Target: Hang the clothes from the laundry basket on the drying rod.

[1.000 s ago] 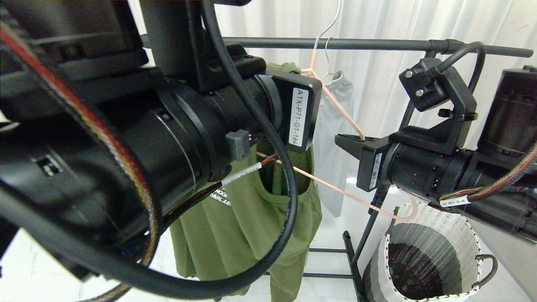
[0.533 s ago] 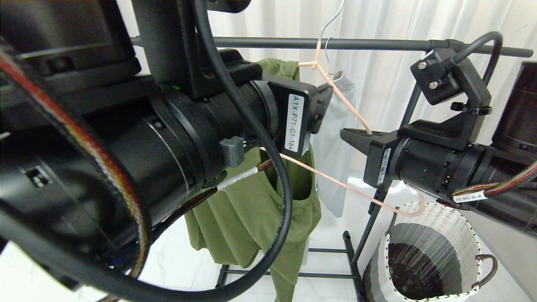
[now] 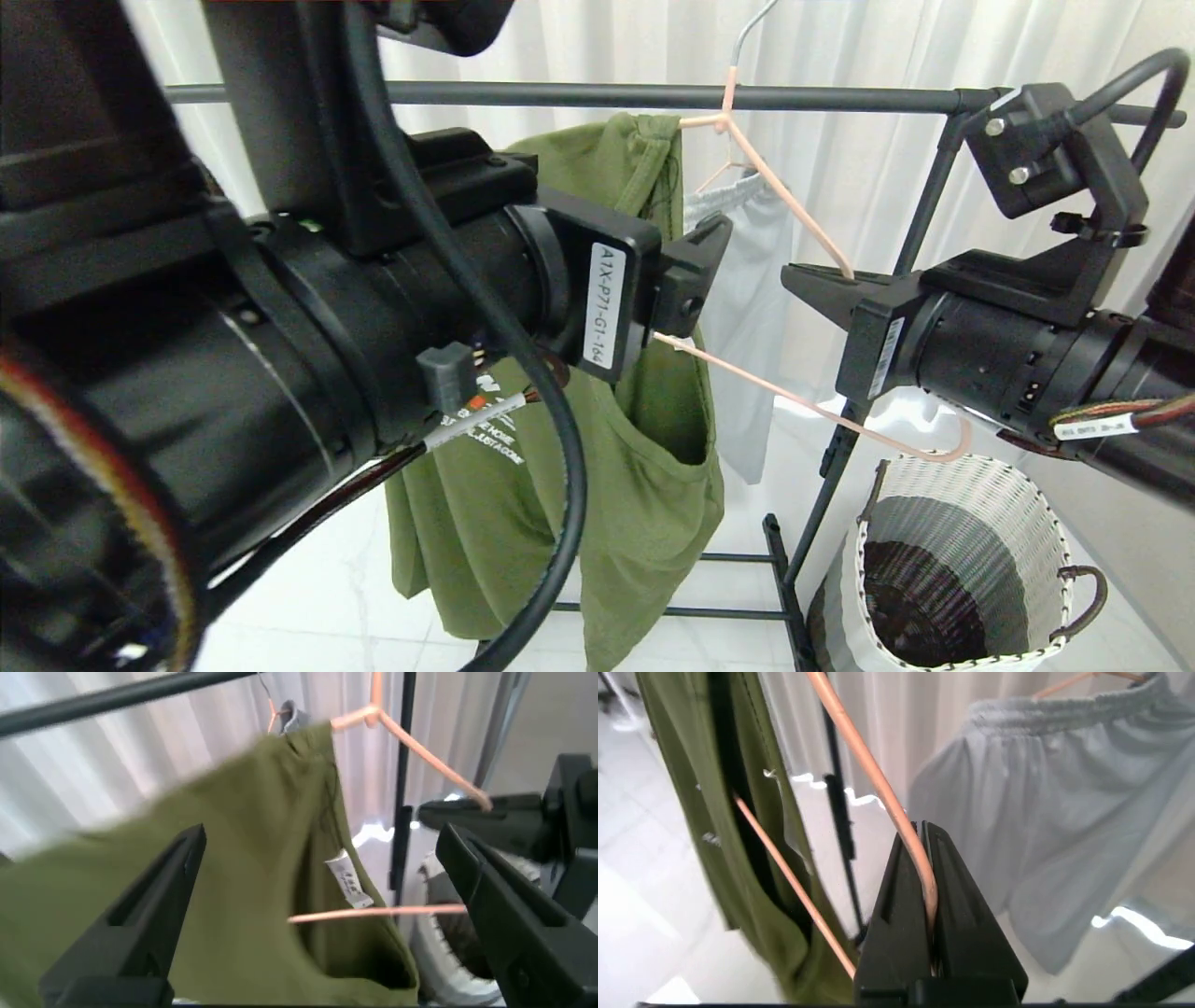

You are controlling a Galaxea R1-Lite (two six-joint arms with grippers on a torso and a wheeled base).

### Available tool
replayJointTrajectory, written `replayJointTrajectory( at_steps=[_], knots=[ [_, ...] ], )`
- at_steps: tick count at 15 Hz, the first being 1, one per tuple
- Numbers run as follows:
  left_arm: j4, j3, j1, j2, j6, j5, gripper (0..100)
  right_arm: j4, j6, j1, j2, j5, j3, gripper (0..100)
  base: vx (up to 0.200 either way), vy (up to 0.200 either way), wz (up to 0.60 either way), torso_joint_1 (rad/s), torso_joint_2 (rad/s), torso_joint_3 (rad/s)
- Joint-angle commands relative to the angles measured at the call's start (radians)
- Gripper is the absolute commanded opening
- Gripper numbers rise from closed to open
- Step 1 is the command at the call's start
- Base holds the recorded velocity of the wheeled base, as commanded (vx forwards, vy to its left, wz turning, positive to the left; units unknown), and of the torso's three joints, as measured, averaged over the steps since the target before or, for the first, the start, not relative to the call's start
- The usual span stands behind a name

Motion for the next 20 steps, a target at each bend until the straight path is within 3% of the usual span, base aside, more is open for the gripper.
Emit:
replayJointTrajectory(
  at_steps=[1,4,7,8,9,13,16,20],
  knots=[
    [0.0,0.041,0.0,-0.07,0.032,-0.005,100,-0.001,-0.017,-0.024,-0.022,0.002,0.025,0,0.0,0.0,0.0,0.0,0.0,0.0],
    [0.0,0.13,0.043,-0.17,0.112,-0.05,100,0.003,-0.043,-0.056,-0.059,0.006,0.061,0,0.0,0.0,0.0,0.0,0.0,0.0],
    [0.0,0.174,0.194,-0.222,0.207,-0.169,100,0.004,-0.058,-0.057,-0.091,0.006,0.105,0,0.0,0.0,0.0,0.0,0.0,0.0],
    [0.0,0.177,0.278,-0.224,0.27,-0.304,100,0.004,-0.083,-0.056,-0.107,0.008,0.136,0,0.0,0.0,0.0,0.0,0.0,0.0],
    [0.0,0.177,0.304,-0.216,0.29,-0.386,100,0.004,-0.098,-0.054,-0.111,0.009,0.148,0,0.0,0.0,0.0,0.0,0.0,0.0],
    [0.0,0.217,0.286,-0.181,0.295,-0.545,100,0.004,-0.134,-0.045,-0.11,0.011,0.154,0,0.0,0.0,0.0,0.0,0.0,0.0],
    [0.0,0.268,0.322,-0.158,0.364,-0.571,100,0.001,-0.155,-0.041,-0.114,0.011,0.177,0,0.0,0.0,0.0,0.0,0.0,0.0],
    [0.0,0.254,0.329,-0.125,0.374,-0.57,100,0.001,-0.201,-0.03,-0.122,0.026,0.18,0,0.0,0.0,0.0,0.0,0.0,0.0]
  ],
)
